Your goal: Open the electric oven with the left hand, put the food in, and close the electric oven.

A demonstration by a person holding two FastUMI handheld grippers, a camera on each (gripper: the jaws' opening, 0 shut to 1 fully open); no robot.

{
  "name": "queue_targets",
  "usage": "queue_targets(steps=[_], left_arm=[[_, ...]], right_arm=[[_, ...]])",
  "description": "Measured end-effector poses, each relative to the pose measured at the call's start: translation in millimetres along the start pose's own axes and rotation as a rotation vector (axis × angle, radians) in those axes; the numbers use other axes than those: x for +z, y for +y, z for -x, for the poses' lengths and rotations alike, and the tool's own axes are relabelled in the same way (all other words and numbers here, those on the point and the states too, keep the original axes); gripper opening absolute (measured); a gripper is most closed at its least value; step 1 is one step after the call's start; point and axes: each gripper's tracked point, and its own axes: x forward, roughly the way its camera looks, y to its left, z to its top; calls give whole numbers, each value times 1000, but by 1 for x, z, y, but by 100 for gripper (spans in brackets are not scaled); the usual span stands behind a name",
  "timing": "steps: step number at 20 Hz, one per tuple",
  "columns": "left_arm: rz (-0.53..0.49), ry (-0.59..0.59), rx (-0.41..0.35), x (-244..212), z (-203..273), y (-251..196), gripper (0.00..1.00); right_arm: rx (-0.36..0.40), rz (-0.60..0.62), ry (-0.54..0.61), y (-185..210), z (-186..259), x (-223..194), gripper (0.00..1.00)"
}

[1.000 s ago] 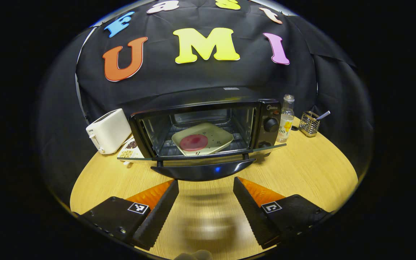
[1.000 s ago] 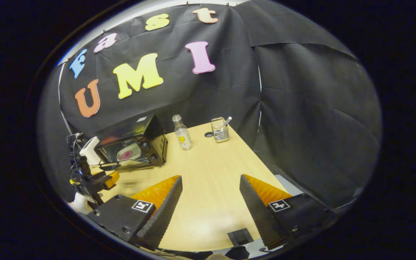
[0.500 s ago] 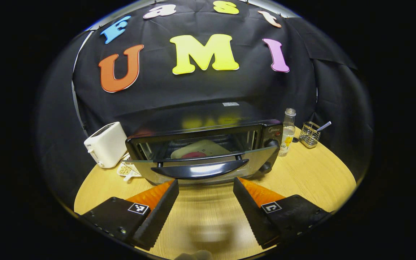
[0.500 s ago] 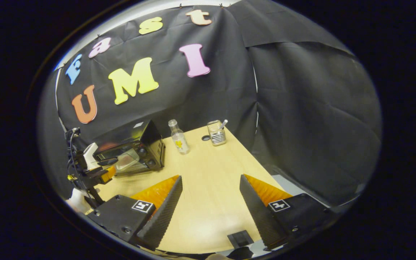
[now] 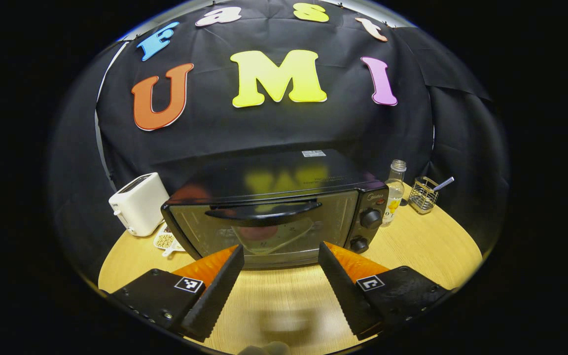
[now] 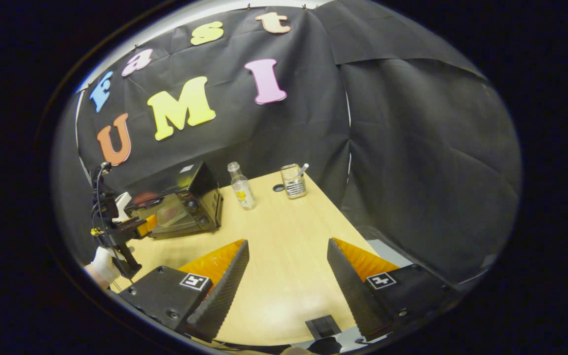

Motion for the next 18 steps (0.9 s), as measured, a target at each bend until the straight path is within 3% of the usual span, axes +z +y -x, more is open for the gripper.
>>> queue_targets(steps=[10,14,18], left_arm=[[11,11,-21,-16,26,-20,97],[22,-64,-15,8,83,-33,97],[52,-193,20,52,175,-42,97]], right_arm=[[34,26,-14,6,21,1,100],[95,81,-68,5,40,15,100],[185,141,-148,2,75,39,96]])
